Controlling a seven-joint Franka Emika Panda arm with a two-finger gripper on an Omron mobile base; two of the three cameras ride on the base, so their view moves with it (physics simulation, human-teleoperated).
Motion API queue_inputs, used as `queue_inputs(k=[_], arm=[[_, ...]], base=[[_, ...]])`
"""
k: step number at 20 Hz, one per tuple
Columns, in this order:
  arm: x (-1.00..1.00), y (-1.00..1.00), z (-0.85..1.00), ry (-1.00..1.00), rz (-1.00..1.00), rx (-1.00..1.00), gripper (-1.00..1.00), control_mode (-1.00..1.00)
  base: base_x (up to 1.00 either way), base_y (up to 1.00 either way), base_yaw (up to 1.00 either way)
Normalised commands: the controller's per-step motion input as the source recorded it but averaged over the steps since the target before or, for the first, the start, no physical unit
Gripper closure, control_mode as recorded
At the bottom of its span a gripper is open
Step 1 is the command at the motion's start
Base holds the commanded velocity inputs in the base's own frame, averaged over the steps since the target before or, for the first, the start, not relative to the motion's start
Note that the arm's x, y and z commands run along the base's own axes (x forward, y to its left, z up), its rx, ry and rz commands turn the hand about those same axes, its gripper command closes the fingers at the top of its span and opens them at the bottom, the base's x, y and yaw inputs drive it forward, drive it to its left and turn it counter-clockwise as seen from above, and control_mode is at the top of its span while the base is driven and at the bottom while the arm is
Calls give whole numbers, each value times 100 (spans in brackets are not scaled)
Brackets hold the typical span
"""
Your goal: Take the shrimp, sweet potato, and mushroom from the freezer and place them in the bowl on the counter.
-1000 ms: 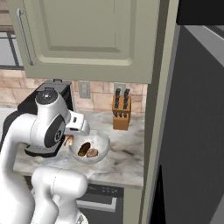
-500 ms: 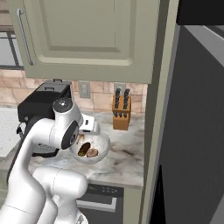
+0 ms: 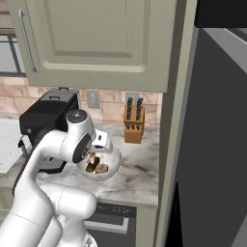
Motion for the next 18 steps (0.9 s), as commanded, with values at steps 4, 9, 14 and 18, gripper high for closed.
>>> queue_inputs(k=[4,9,14,18], arm=[[13,0,-43,0,1,0,100,-100],[14,0,-35,0,1,0,100,-100],[20,0,-1,0,0,0,100,-100],[29,0,0,0,0,0,100,-100]], base=[[0,0,0],[0,0,0],[0,0,0],[0,0,0]])
